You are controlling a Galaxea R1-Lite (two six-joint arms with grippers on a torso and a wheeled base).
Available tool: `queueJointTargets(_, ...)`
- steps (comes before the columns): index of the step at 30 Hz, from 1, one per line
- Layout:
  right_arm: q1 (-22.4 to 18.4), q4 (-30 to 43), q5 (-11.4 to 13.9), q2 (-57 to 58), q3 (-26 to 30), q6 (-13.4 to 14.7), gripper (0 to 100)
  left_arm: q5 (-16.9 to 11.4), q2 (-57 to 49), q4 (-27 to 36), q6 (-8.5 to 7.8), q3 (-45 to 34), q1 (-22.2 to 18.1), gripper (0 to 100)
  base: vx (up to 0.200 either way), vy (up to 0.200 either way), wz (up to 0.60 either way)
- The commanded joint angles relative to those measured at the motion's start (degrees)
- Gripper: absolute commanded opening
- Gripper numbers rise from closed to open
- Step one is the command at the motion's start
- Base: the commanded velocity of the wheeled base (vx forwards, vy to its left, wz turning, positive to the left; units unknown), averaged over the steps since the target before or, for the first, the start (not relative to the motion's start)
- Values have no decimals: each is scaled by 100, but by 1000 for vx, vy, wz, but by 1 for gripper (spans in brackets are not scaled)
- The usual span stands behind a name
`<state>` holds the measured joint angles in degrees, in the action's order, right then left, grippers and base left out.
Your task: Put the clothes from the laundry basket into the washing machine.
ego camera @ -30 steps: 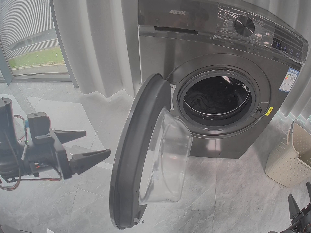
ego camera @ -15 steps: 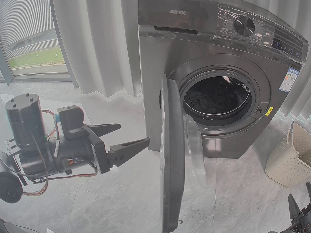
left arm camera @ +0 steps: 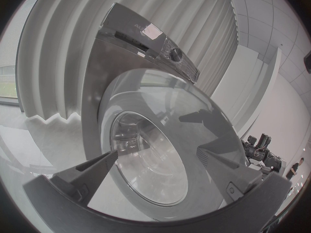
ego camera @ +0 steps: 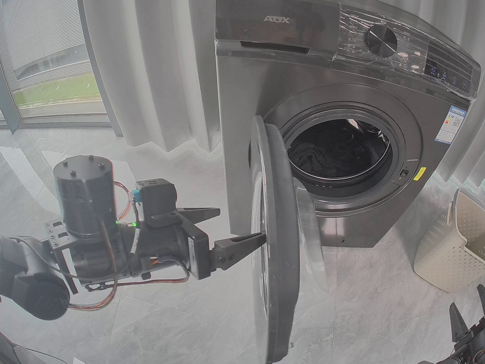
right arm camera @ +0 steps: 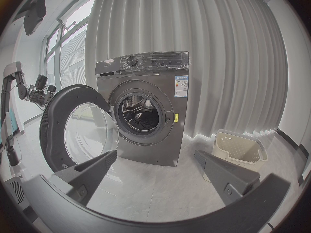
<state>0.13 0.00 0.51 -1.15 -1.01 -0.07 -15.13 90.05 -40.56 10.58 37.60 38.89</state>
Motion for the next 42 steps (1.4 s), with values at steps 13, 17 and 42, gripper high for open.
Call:
queueJointTargets(13,4,-9,2,-8,101,-1,100,722,1964,-1270,770,1567,620,100,0,0,0)
queueJointTargets(17,4,-9,2,-8,101,-1,100,731,1981,-1262,770,1619,620,100,0,0,0)
queueJointTargets(42,4,-9,2,-8,101,-1,100,1539,3299,-1376,1078,3456,181,100,0,0,0)
